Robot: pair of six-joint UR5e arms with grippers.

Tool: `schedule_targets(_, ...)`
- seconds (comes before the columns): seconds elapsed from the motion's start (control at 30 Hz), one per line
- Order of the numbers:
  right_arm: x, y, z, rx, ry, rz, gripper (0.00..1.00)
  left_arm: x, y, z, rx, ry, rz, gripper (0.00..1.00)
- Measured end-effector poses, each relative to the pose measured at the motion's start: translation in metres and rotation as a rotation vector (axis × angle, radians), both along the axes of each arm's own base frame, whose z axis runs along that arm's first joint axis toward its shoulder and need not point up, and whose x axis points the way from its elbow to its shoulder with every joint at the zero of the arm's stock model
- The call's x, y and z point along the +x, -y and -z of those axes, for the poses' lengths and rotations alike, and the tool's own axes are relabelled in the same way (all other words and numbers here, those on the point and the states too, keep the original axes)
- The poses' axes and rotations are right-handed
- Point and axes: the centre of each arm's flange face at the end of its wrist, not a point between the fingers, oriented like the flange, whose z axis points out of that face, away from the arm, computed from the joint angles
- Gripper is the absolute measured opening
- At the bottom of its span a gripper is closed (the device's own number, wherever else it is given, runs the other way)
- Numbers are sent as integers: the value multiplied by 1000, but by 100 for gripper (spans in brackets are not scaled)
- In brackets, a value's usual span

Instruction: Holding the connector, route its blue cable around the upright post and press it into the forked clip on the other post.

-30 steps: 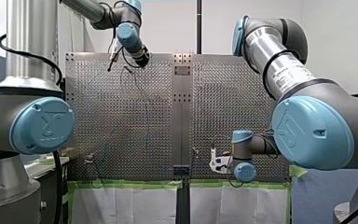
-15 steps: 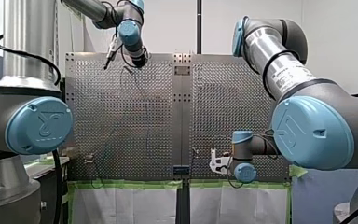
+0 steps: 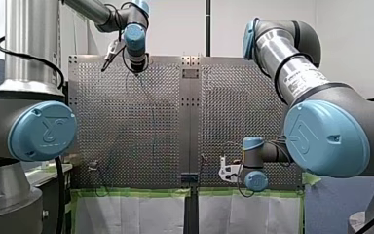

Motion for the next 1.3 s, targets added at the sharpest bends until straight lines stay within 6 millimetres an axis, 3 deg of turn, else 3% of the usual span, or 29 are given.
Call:
schedule_targets(0.67, 0, -1, 2, 3, -1, 0, 0, 9, -11, 16, 104, 5, -138, 100)
schedule_targets(1.3, 0, -1, 2, 1, -1, 0, 0, 15, 1, 25, 188, -22, -45, 100)
